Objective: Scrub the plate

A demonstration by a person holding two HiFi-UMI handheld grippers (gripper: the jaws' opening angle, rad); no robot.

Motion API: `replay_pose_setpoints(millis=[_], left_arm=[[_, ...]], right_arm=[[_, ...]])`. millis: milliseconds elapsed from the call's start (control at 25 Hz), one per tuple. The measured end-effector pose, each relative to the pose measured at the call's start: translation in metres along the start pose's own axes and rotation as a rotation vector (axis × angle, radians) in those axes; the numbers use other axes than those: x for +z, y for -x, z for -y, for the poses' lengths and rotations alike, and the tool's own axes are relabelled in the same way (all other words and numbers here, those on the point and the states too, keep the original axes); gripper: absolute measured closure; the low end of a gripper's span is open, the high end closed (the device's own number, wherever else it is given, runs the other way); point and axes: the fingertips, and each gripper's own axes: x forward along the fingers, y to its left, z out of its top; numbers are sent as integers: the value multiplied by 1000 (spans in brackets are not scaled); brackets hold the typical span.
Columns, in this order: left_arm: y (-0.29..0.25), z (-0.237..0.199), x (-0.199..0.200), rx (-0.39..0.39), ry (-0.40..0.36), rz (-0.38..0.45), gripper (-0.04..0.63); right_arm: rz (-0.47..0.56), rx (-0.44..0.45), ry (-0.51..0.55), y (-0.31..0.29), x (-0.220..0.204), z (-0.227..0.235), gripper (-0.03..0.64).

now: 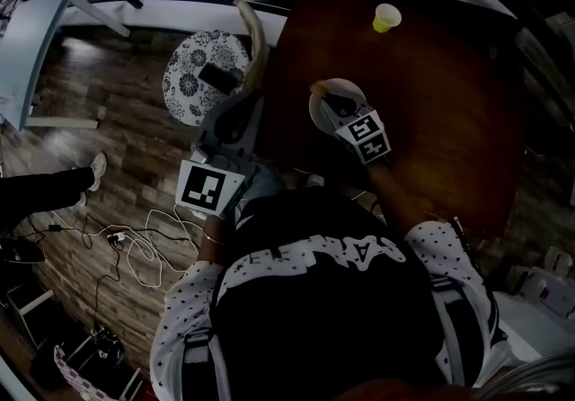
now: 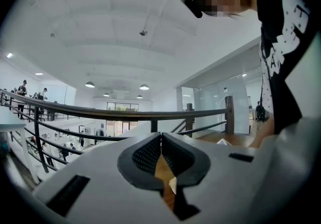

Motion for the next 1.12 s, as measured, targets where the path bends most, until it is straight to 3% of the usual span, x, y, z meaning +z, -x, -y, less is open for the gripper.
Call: replay_pose_setpoints(millis=[1120], left_arm=[[-3, 15, 2, -16, -3, 24, 580]], right_arm=[[-11, 95, 9, 14, -12, -46, 568]])
